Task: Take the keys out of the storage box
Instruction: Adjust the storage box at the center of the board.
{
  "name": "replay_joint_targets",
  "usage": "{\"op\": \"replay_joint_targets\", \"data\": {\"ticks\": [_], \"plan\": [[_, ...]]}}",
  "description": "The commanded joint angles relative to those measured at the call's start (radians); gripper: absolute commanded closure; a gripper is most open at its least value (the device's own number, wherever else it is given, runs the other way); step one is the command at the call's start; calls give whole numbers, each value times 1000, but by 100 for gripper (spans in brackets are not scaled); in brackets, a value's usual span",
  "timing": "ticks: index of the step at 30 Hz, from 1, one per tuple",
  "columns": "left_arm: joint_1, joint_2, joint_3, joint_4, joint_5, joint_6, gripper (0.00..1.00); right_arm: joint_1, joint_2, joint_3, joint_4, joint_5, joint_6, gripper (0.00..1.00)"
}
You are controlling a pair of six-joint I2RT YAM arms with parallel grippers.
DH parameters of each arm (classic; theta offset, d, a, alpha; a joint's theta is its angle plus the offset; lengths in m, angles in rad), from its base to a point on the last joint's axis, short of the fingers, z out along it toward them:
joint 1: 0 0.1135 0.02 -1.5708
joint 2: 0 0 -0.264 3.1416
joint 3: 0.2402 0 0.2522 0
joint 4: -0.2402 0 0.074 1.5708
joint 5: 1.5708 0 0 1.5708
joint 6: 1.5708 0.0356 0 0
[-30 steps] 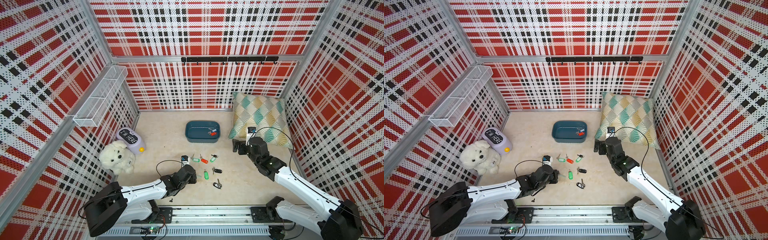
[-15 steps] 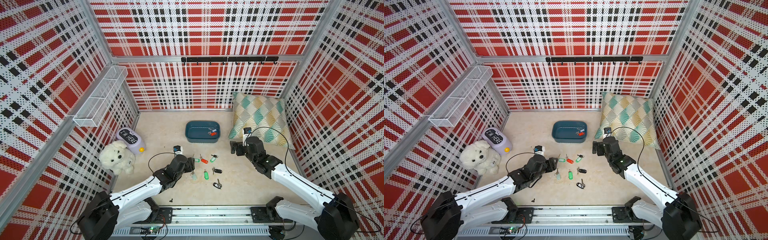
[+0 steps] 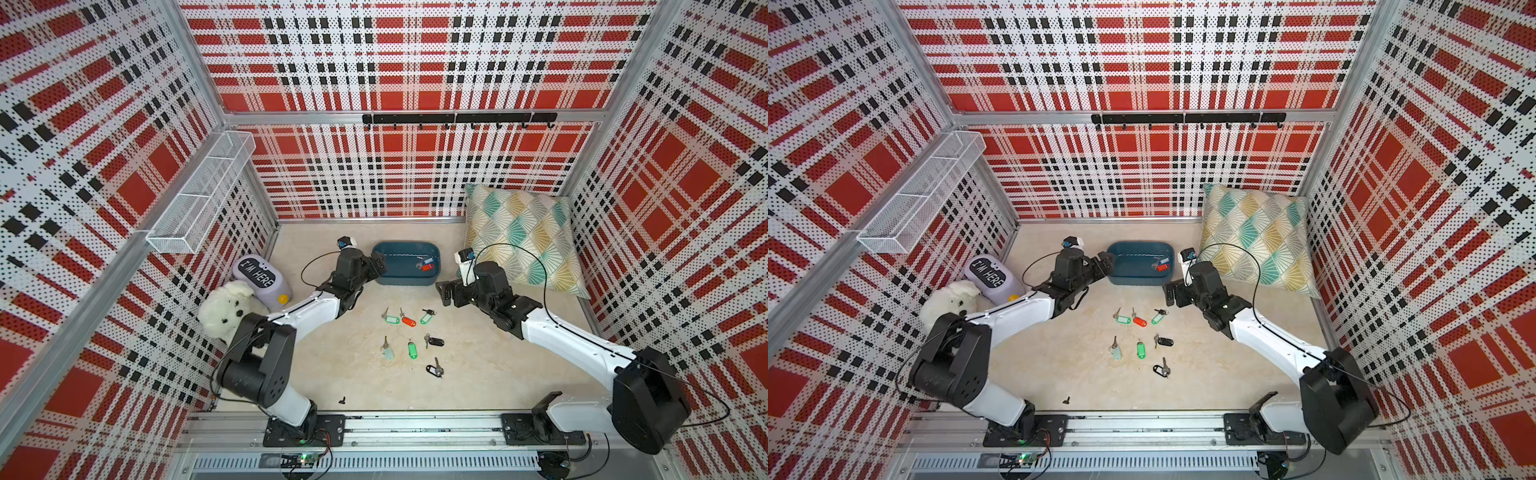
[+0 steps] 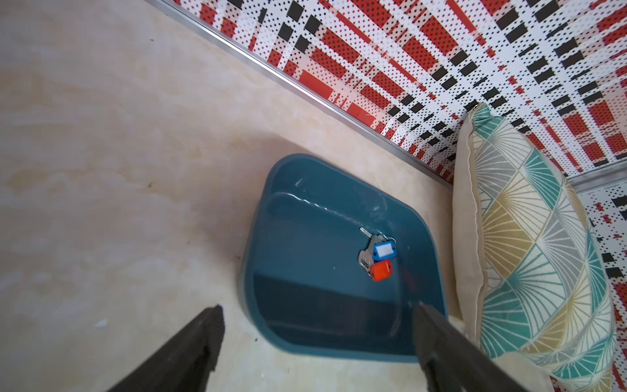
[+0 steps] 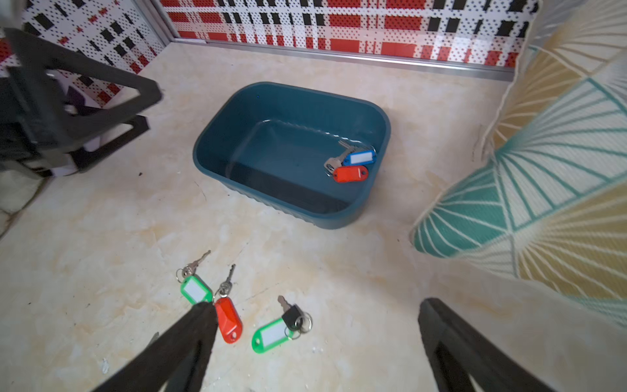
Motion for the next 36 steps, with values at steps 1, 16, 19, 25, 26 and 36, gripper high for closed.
{"op": "replay_joint_targets", "data": {"ticks": [1, 16, 19, 25, 26, 36], "plan": [[25, 57, 41, 96, 113, 16, 7, 32, 107, 102, 1, -41, -99, 1], [315, -6, -116, 130, 216, 105, 6, 74, 647, 609, -274, -215, -430, 15], [321, 7, -113, 135, 235, 111, 6, 64, 699, 665, -287, -228, -436, 16], [332, 7, -119, 135, 240, 122, 6, 40, 751, 718, -279, -279, -430, 19], [335, 11, -118, 137, 250, 122, 6, 37, 762, 729, -284, -288, -429, 20], [336, 25, -109, 141, 276, 122, 6, 26, 845, 830, -343, -369, -444, 44]]}}
